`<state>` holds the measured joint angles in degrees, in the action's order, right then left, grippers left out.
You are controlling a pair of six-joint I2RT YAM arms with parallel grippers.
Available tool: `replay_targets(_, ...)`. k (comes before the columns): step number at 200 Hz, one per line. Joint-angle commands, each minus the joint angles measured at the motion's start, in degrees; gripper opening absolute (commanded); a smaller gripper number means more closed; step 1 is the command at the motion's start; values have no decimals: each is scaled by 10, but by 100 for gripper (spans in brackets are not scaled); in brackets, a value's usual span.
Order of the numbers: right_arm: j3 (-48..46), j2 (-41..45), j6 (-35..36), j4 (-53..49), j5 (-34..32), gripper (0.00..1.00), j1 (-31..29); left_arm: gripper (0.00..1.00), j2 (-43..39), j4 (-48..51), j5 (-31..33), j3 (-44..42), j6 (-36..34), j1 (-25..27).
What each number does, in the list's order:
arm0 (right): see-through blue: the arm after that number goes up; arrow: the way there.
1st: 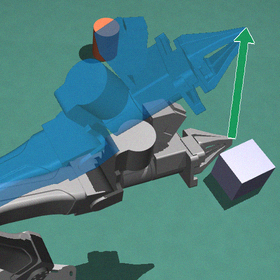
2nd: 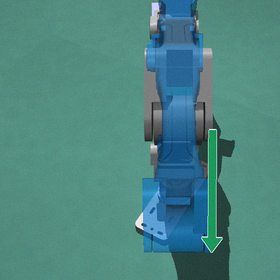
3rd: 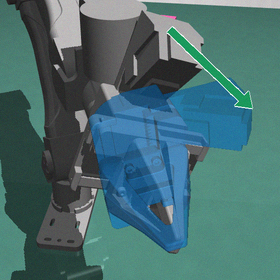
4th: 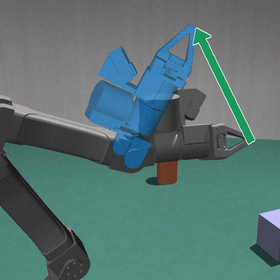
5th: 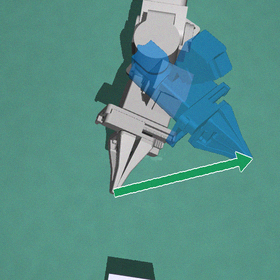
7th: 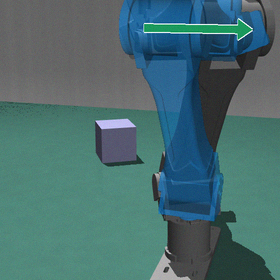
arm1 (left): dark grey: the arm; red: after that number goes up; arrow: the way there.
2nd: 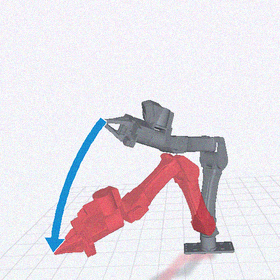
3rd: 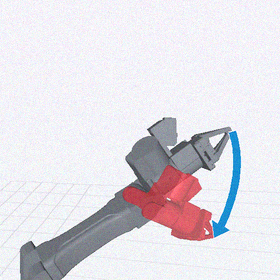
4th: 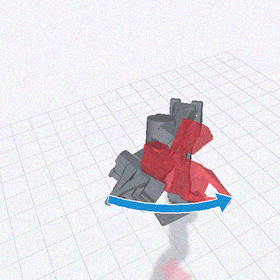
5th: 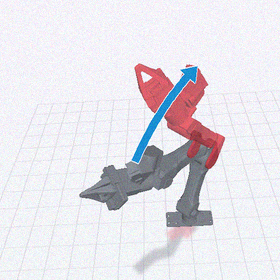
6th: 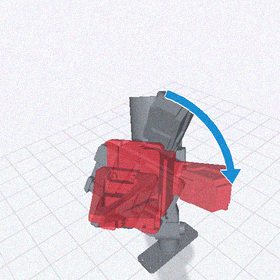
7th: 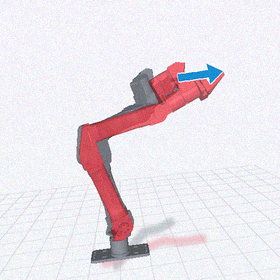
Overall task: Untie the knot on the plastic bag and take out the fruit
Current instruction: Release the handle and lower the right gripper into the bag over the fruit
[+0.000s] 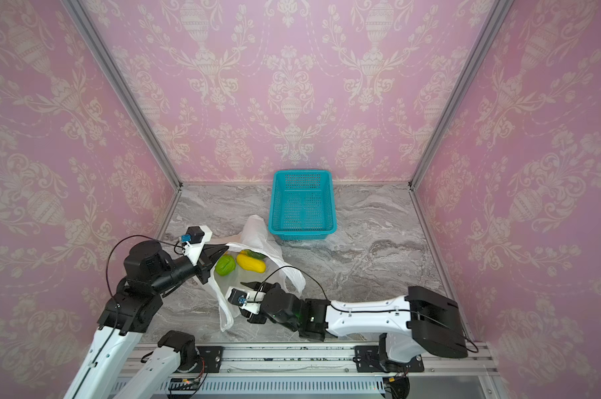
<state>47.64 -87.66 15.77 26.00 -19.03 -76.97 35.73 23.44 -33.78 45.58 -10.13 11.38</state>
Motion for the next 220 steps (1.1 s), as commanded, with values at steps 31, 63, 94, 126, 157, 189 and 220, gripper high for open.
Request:
replay_targets(31,71,-166,-55,91,-59,41,52,0,-5,-8,-2,1,15,-6)
replay_targets(63,130,-221,-68,33,-89,43,72,0,-8,-9,-5,-1,13,-7)
replay_targets(94,190,-261,-78,-38,-121,44,88,0,-10,-13,-12,-1,14,-7)
replay_targets(126,276,-305,-75,-116,-164,45,94,0,-11,-14,-19,-1,14,-7)
replay_targets(157,337,-334,-77,-177,-196,52,101,0,-11,-17,-26,-2,16,-7)
replay_targets(189,377,-351,-103,-229,-184,56,118,0,-12,-18,-28,-3,17,-7)
replay_targets(220,392,-350,-132,-258,-160,67,137,0,-13,-18,-28,-3,17,-7)
